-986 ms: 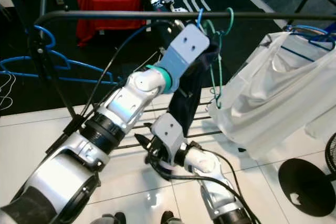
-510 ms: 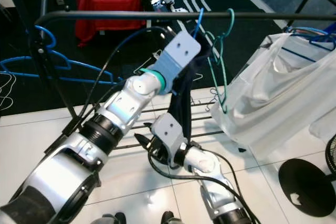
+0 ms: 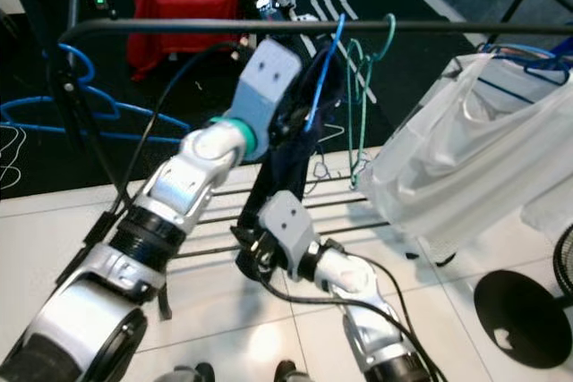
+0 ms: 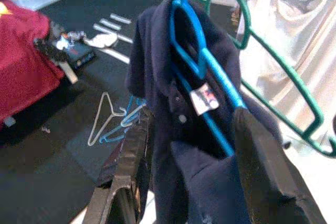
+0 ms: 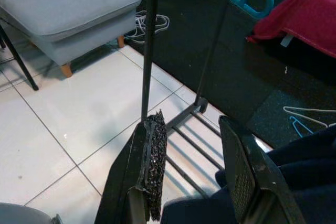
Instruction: Hang hanger
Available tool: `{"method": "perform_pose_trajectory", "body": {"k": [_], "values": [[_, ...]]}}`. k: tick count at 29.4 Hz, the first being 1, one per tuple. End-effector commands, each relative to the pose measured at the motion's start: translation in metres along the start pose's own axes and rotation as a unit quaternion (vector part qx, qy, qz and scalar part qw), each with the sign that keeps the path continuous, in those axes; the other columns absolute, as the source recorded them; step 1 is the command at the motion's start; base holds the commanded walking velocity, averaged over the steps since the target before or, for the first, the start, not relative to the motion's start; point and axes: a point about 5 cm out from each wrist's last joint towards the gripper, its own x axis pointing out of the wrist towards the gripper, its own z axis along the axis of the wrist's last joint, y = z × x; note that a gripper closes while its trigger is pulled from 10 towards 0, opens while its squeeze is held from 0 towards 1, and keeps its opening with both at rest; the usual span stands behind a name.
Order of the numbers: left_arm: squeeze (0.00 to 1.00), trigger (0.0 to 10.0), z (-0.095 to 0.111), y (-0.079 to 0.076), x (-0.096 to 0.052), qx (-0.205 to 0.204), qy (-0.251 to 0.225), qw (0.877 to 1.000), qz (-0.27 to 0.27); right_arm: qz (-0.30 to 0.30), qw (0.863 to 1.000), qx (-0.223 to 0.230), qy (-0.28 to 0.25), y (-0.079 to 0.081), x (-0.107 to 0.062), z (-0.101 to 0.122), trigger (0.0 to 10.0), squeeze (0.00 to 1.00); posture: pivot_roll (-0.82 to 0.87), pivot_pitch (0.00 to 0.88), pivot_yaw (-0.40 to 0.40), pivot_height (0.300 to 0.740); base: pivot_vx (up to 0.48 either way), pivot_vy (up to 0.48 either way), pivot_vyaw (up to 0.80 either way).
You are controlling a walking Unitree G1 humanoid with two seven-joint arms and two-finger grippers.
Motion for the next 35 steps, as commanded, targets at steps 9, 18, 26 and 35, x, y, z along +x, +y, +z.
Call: {"method": "perform_pose_trajectory", "body": {"k": [9, 18, 26, 35], "values": [[0.0, 10.0, -0.044, -0.006, -0.056, -0.069, 0.107, 0.992, 0.008, -0.012, 1.0, 0.0, 0.016, -0.005, -0.005, -0.008, 10.0, 0.0, 0.04, 0.12, 0.047, 0.74, 0.0, 0.0, 0.0], [1.0, 10.0, -0.027, -0.038, -0.041, -0.093, 0.079, 0.992, -0.01, -0.067, 0.997, -0.013, 0.028, -0.019, -0.011, -0.011, 10.0, 0.0, 0.02, 0.13, 0.053, 0.74, 0.0, 0.0, 0.0], [0.0, 10.0, -0.014, -0.015, -0.043, -0.05, 0.056, 0.996, 0.044, -0.218, 0.976, -0.012, -0.005, -0.056, -0.02, 0.004, 10.0, 0.0, 0.01, 0.131, 0.062, 0.74, 0.0, 0.0, 0.0], [0.0, 10.0, -0.024, 0.098, -0.083, 0.026, 0.048, 0.974, 0.221, -0.274, 0.96, 0.032, -0.054, -0.058, -0.037, 0.02, 10.0, 0.0, 0.02, 0.14, 0.068, 0.74, 0.0, 0.0, 0.0]]}}
